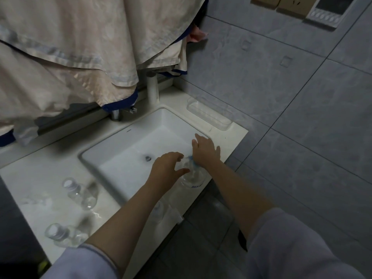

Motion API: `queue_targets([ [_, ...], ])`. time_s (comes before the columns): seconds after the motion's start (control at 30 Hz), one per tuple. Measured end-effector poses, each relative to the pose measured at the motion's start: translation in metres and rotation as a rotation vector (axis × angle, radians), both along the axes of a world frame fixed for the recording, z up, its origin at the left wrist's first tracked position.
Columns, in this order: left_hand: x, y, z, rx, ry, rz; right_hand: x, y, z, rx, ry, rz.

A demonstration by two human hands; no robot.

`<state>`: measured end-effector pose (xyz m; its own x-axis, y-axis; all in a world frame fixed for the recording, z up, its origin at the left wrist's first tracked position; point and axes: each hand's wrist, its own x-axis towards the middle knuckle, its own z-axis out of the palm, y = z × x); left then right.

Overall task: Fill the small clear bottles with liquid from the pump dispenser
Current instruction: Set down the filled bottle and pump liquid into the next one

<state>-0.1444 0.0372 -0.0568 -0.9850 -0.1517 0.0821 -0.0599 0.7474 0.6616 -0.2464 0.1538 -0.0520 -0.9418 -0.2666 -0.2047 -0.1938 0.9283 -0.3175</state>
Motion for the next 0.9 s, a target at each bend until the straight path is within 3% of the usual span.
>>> queue_targets([
  [0.3, 0.004, 0.000, 0.000, 0.022, 0.023, -0.005, -0.001, 0.002, -0.001, 0.008, 0.256, -0.004],
  [0.9, 0.005, 0.000, 0.006, 0.003, 0.023, -0.009, -0.003, 0.002, -0.001, 0.034, 0.241, -0.010],
])
